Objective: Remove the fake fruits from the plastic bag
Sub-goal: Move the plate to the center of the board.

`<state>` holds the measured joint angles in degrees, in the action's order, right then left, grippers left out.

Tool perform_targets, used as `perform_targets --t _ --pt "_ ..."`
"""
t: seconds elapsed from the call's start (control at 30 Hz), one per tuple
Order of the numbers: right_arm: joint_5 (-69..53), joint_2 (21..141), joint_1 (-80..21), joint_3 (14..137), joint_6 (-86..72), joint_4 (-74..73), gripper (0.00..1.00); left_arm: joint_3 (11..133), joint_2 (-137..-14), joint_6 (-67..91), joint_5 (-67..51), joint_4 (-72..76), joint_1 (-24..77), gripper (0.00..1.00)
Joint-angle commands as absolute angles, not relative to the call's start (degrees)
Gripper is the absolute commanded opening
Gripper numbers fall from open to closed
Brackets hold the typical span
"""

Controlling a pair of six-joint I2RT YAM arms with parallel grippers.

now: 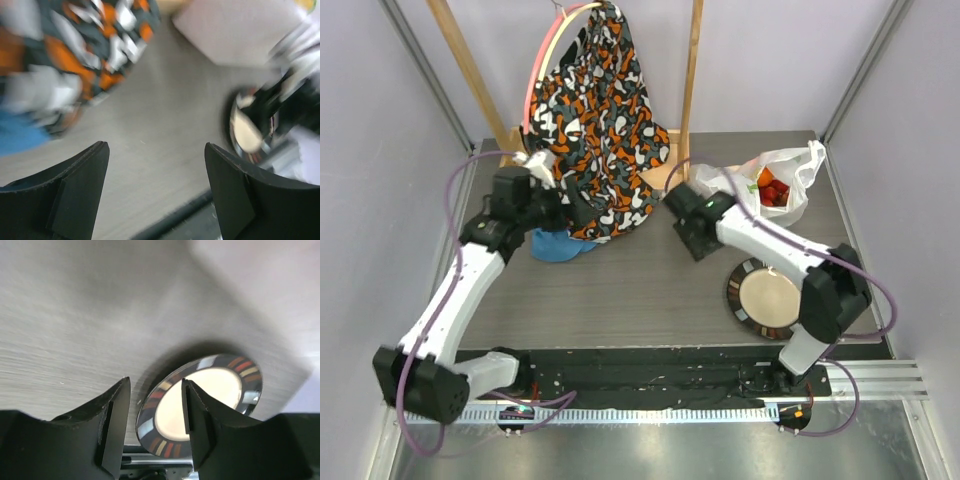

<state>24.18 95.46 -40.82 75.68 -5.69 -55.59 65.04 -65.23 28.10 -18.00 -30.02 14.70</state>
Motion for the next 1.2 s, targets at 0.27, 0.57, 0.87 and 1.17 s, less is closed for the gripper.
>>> perform_targets --t 0.27,0.57,0.87,1.17 --pt "18.19 80.86 -23.31 101.15 6.85 -57.13 0.56 75.59 -100.53 49.64 -29.97 -9.34 41.39 0.74" --pt "23.29 74.19 -19.87 100.90 11.60 -54.41 0.57 78.66 -117.05 55.98 -30.85 5.18 54.30 0.59" --pt "23.82 69.70 -17.58 94.75 11.34 -53.26 0.57 86.48 -128.40 59.84 -31.46 5.01 57.30 0.38" --pt "22.50 69.87 -17.23 91.06 11.69 -51.68 0.57 77.80 -126.48 64.60 -32.69 10.80 51.95 0.00"
